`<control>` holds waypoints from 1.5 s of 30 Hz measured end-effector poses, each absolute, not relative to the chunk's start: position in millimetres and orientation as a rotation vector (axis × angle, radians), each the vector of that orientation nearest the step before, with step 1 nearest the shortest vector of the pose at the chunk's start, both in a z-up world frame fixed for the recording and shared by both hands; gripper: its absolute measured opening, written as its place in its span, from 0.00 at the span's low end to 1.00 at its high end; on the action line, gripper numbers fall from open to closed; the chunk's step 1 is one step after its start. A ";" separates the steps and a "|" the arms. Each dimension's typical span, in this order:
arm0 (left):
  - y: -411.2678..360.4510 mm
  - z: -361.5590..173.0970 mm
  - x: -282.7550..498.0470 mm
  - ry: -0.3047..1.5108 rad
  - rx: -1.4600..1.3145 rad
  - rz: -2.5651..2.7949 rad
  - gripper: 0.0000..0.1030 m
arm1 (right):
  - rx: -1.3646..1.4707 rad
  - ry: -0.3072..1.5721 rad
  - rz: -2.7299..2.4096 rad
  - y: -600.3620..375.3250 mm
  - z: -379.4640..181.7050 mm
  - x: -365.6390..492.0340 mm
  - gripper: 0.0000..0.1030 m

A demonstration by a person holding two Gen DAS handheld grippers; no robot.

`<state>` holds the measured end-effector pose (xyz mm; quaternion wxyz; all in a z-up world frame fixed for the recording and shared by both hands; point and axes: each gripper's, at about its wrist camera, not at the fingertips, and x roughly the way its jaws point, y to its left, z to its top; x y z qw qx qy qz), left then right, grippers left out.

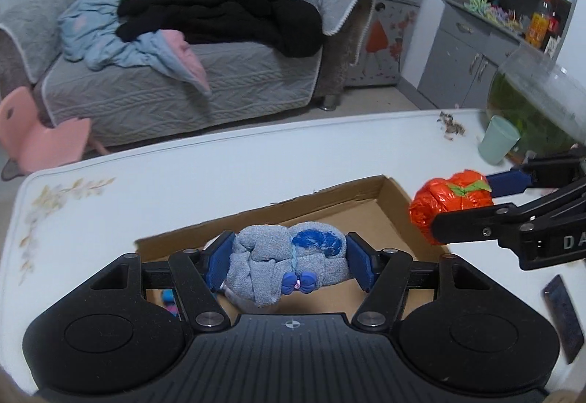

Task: Organize objects
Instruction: 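Carry both items into the tray beside the first bundles and release them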

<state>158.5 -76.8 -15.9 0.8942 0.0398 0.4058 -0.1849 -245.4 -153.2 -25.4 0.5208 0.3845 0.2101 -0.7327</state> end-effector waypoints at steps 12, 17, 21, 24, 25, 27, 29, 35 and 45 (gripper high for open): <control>-100.8 -78.8 189.1 0.882 0.119 -0.416 0.68 | 0.996 0.582 -1.744 -200.8 -71.0 -272.8 0.58; -105.8 -91.5 191.3 0.865 0.184 -0.417 0.68 | 1.033 0.591 -1.739 -213.3 -87.6 -277.9 0.58; -105.6 -96.5 194.7 0.882 0.178 -0.398 0.68 | 1.045 0.619 -1.728 -223.5 -95.1 -277.4 0.58; -105.6 -100.6 195.9 0.899 0.182 -0.390 0.68 | 1.064 0.640 -1.715 -230.5 -101.1 -275.1 0.58; -105.1 -101.7 196.0 0.905 0.178 -0.387 0.68 | 1.068 0.650 -1.710 -232.3 -103.2 -274.1 0.58; -102.2 -102.9 196.2 0.910 0.175 -0.380 0.68 | 1.071 0.666 -1.709 -234.6 -105.9 -272.9 0.58; -101.2 -104.1 195.9 0.908 0.183 -0.370 0.69 | 1.090 0.653 -1.719 -235.6 -108.6 -273.2 0.58; -97.2 -104.1 196.4 0.902 0.177 -0.340 0.70 | 1.124 0.619 -1.700 -236.4 -115.5 -271.3 0.59; -98.8 -100.9 191.4 0.897 0.173 -0.334 0.80 | 1.108 0.621 -1.713 -238.0 -108.4 -270.3 0.59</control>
